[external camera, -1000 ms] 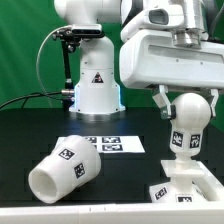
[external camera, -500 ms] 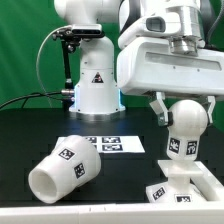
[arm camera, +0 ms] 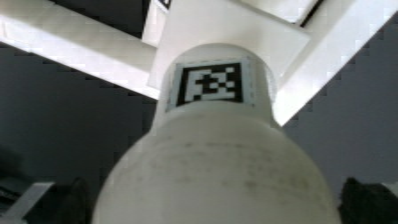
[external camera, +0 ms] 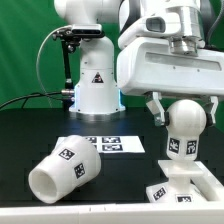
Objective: Assemble lamp
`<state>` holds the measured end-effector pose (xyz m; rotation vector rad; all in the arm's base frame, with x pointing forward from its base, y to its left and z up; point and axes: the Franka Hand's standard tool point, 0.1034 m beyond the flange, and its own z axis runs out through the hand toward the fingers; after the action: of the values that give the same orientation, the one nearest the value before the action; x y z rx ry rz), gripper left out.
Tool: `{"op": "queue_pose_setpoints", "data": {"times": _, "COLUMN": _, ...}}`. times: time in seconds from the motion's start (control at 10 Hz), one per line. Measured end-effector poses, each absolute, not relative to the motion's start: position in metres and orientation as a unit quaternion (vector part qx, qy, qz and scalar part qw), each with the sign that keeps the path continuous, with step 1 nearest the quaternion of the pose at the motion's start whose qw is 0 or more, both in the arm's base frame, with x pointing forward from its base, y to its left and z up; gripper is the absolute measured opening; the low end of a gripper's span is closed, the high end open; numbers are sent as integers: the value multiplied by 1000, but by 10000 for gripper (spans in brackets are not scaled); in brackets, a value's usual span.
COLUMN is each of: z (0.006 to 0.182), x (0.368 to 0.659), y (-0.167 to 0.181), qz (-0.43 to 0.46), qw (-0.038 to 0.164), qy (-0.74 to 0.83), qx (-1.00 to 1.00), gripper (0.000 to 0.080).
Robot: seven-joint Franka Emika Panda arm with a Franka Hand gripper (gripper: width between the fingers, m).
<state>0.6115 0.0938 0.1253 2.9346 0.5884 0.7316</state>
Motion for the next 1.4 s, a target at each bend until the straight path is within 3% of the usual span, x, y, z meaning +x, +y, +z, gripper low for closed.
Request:
{"op": "queue_pose_setpoints", "data": {"times": 0.3, "z": 140, "x": 621, "y": 81, "qz": 170, "qw": 13, "qy": 144, "qx": 975, "gripper": 698}}
{"op": "queue_pose_setpoints", "data": {"times": 0.7, "z": 133, "x": 617, "y": 92, "qz": 32, "qw": -5, "qy": 95, "qx": 995, "gripper": 698}}
{"op": "queue_pose_setpoints", "data": {"times": 1.2, "z": 126, "x": 620, "y": 86, "qz": 46, "qw": -3, "qy": 92, "qx": 995, "gripper": 698}}
{"op": "queue_pose_setpoints", "data": {"times": 1.3, "z": 126, "x": 620, "y": 86, "qz": 46, "qw": -3, "qy": 92, "qx": 995, "gripper": 574}}
{"op": "queue_pose_setpoints", "data": {"times": 1.4, "z": 126, "x": 620, "y": 86, "qz": 46, "qw": -3, "qy": 88, "qx": 995, "gripper": 574}}
